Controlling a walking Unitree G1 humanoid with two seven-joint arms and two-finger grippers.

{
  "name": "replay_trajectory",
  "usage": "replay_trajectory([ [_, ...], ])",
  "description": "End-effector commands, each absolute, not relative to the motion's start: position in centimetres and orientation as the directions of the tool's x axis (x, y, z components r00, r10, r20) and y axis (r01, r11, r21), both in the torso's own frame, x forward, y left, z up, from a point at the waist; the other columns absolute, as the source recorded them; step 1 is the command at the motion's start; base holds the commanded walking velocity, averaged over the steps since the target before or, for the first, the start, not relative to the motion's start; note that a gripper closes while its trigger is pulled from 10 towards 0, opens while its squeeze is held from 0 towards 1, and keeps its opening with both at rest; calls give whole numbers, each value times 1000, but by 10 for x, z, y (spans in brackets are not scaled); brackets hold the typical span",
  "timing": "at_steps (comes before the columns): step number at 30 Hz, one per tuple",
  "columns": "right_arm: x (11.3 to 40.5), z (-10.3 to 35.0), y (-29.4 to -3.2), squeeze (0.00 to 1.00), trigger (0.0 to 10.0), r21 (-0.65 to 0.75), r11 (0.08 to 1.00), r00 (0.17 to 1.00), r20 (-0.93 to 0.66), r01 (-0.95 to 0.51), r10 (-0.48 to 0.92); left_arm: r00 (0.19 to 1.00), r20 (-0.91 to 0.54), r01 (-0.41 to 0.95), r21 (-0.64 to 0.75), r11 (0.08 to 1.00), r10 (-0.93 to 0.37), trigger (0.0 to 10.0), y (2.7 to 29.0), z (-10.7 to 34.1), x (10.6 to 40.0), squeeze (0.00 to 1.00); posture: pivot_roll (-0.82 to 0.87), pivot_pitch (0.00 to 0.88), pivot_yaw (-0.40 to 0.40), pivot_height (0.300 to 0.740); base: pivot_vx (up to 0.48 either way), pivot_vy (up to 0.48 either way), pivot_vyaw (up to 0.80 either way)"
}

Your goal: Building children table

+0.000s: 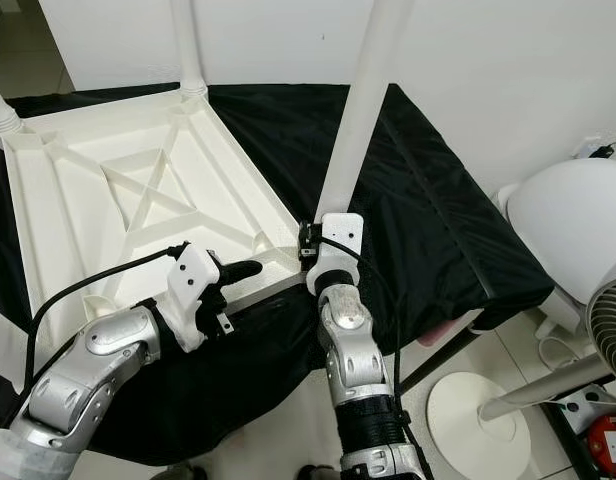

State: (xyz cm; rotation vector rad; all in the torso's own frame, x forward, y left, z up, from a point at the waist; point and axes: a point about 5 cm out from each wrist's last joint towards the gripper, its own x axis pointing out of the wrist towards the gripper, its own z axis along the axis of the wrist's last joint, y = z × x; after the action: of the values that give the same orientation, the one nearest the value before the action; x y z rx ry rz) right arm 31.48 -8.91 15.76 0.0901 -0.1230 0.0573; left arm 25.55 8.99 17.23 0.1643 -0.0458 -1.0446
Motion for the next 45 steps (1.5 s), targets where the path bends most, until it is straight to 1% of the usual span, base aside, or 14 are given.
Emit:
replay_trajectory([
  [1,311,151,-93,0,10000,103,994,995,96,-36,26,512,-46,851,169,498,-858,10000,92,172,258,0,53,98,-54,740,0,0,0],
  [3,310,153,-94,0,10000,94,995,995,100,-36,27,511,-48,850,175,496,-858,10000,93,172,259,0,53,97,-52,740,0,0,0],
  [4,310,155,-97,808,10000,105,994,994,104,-26,15,511,-50,850,179,496,-858,10000,94,172,260,0,53,97,-52,740,0,0,0],
  [5,310,155,-97,808,10000,105,994,994,104,-26,15,511,-50,850,179,496,-858,10000,94,172,260,0,53,97,-52,740,0,0,0],
  [6,309,158,-98,1000,10000,133,990,992,125,-44,27,511,-50,850,180,496,-858,10000,93,173,260,0,53,96,-52,740,0,0,0],
  [15,299,164,-100,1000,10000,146,980,978,176,-135,109,507,-51,852,182,491,-861,10000,93,172,258,0,54,97,-52,740,0,0,0],
  [16,297,164,-103,1000,10000,145,973,972,177,-179,153,507,-51,852,182,491,-861,10000,93,172,258,0,57,101,-53,740,0,0,0],
  [17,295,164,-106,0,10000,143,960,959,187,-242,214,507,-53,852,181,491,-860,10000,93,172,258,0,54,102,-49,740,0,0,0],
  [18,294,164,-110,0,10000,135,945,944,190,-297,270,507,-54,852,180,491,-860,10000,94,171,257,0,54,102,-49,740,0,0,0],
  [23,295,162,-119,0,10000,98,925,920,183,-367,345,508,-54,851,182,492,-860,10000,94,171,258,0,54,102,-50,740,0,0,0],
  [26,305,159,-132,0,10000,-29,895,884,145,-446,445,509,-50,850,189,493,-859,10000,93,172,260,0,52,98,-48,740,0,0,0],
  [29,310,159,-135,0,10000,-58,878,868,133,-476,479,510,-48,849,192,493,-859,10000,93,172,261,0,51,96,-47,740,0,0,0],
  [34,321,159,-136,0,10000,-81,846,839,110,-527,533,509,-46,848,195,492,-859,10000,92,173,262,0,52,94,-47,740,0,0,0],
  [45,342,154,-124,0,10000,-120,745,748,27,-656,663,512,-41,845,203,495,-858,10000,92,175,264,0,65,88,-41,740,0,0,0],
])
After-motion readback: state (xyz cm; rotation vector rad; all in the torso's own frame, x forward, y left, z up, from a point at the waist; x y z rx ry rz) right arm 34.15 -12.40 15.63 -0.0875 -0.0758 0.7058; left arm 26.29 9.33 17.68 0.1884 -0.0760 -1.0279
